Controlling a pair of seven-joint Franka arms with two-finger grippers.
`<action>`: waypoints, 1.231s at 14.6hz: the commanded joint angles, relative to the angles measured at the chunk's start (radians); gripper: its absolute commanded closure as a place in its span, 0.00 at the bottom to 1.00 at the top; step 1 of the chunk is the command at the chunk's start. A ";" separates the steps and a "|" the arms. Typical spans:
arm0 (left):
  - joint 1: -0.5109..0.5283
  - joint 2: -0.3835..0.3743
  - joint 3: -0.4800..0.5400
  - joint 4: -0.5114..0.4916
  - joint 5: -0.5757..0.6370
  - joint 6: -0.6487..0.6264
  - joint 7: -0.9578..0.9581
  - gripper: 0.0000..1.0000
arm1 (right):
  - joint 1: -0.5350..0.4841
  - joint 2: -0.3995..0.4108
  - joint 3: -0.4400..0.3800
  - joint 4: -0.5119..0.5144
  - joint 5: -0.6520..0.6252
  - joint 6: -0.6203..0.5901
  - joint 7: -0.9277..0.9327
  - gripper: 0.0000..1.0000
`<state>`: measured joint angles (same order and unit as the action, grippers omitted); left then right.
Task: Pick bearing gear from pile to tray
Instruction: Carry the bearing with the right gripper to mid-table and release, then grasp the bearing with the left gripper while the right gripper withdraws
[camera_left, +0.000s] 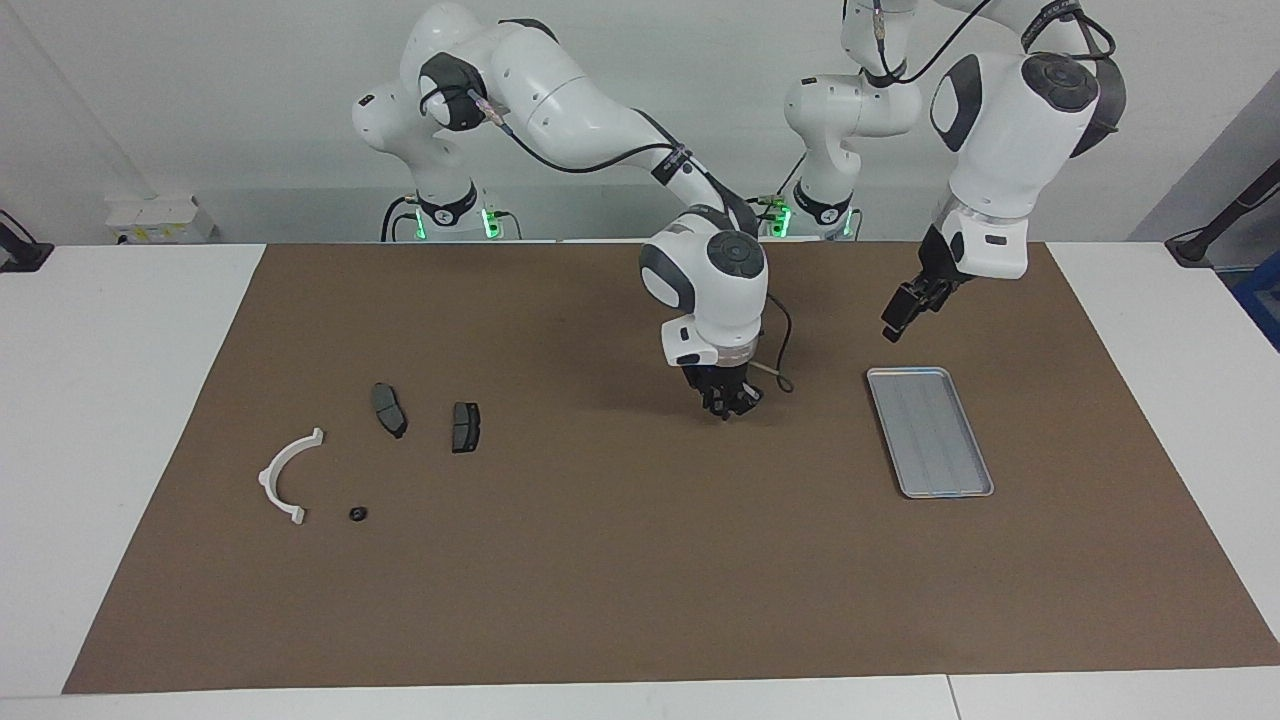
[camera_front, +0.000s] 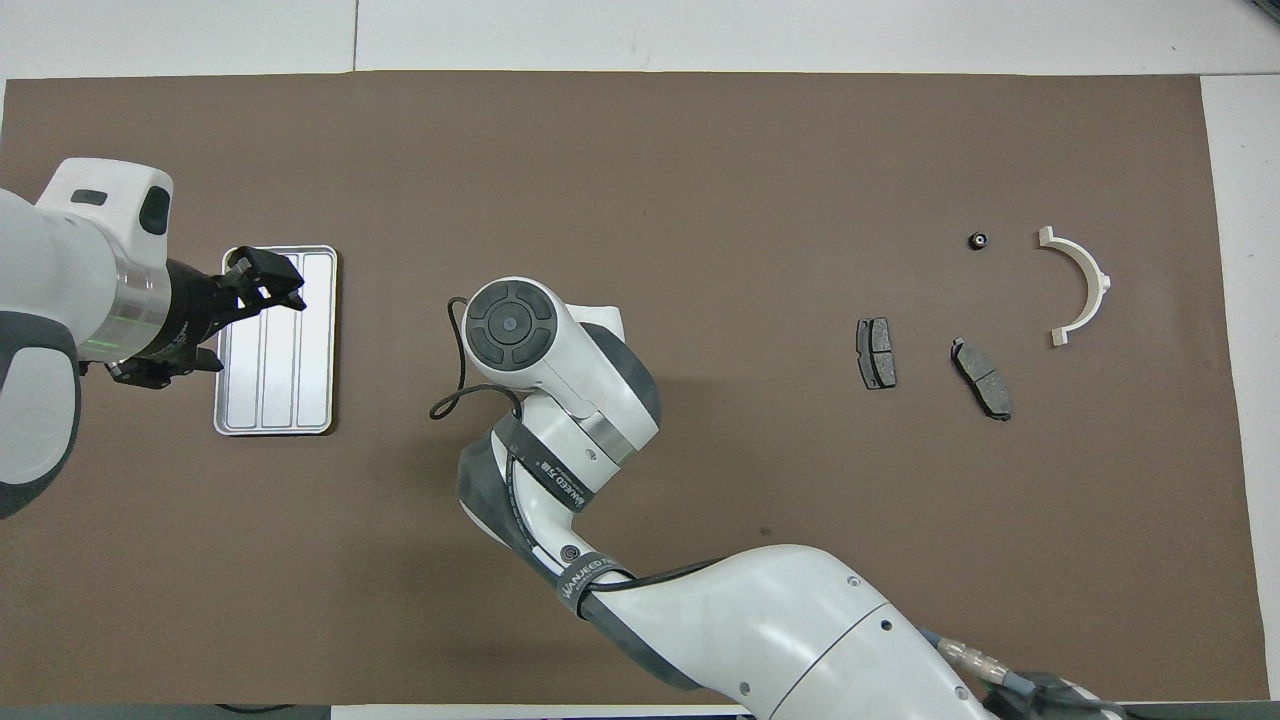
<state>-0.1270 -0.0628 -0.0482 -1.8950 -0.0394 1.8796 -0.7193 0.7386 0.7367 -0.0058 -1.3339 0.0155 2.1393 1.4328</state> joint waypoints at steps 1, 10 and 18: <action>-0.013 -0.023 0.008 -0.050 -0.010 0.032 -0.014 0.00 | -0.004 -0.011 0.004 -0.047 -0.020 0.047 0.018 1.00; -0.028 -0.015 0.008 -0.059 -0.010 0.039 -0.022 0.00 | -0.085 -0.040 0.004 0.115 -0.016 -0.275 -0.101 0.00; -0.221 0.147 0.008 -0.039 -0.008 0.208 -0.259 0.00 | -0.393 -0.237 -0.003 0.093 -0.019 -0.481 -0.956 0.00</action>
<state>-0.2909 0.0349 -0.0533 -1.9332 -0.0411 2.0162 -0.9205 0.4138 0.5221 -0.0215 -1.1838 0.0060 1.6488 0.6765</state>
